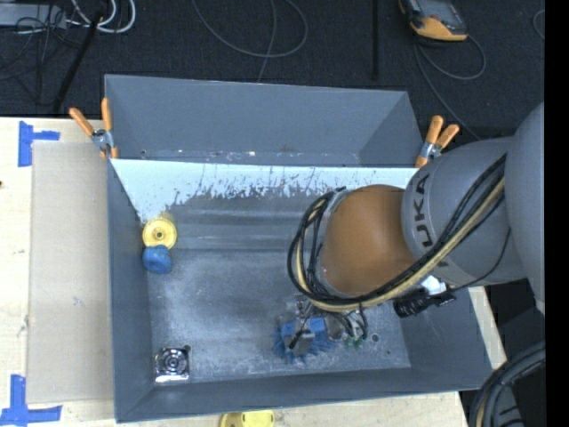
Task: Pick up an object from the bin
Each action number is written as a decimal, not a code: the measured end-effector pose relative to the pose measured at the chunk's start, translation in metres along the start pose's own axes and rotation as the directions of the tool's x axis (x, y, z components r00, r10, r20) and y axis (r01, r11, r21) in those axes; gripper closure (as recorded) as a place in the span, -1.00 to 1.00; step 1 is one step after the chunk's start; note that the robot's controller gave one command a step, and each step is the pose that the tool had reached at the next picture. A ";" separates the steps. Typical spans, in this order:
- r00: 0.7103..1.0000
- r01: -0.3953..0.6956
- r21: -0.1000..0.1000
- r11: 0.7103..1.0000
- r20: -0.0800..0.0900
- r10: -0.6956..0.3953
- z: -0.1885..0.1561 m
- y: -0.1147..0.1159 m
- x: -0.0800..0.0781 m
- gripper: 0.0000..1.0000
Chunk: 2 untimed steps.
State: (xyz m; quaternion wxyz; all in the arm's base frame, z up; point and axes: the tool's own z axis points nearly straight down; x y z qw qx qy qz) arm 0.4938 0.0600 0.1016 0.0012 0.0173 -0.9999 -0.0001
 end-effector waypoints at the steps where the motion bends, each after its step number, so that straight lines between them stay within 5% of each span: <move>1: 1.000 0.000 0.000 1.000 0.000 0.000 0.000 0.000 0.000 1.00; 2: 1.000 -0.004 0.000 1.000 0.006 0.004 -0.166 0.006 0.003 1.00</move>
Offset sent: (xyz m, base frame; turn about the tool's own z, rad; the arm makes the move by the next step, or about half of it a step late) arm -0.0044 0.0060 0.1654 0.0017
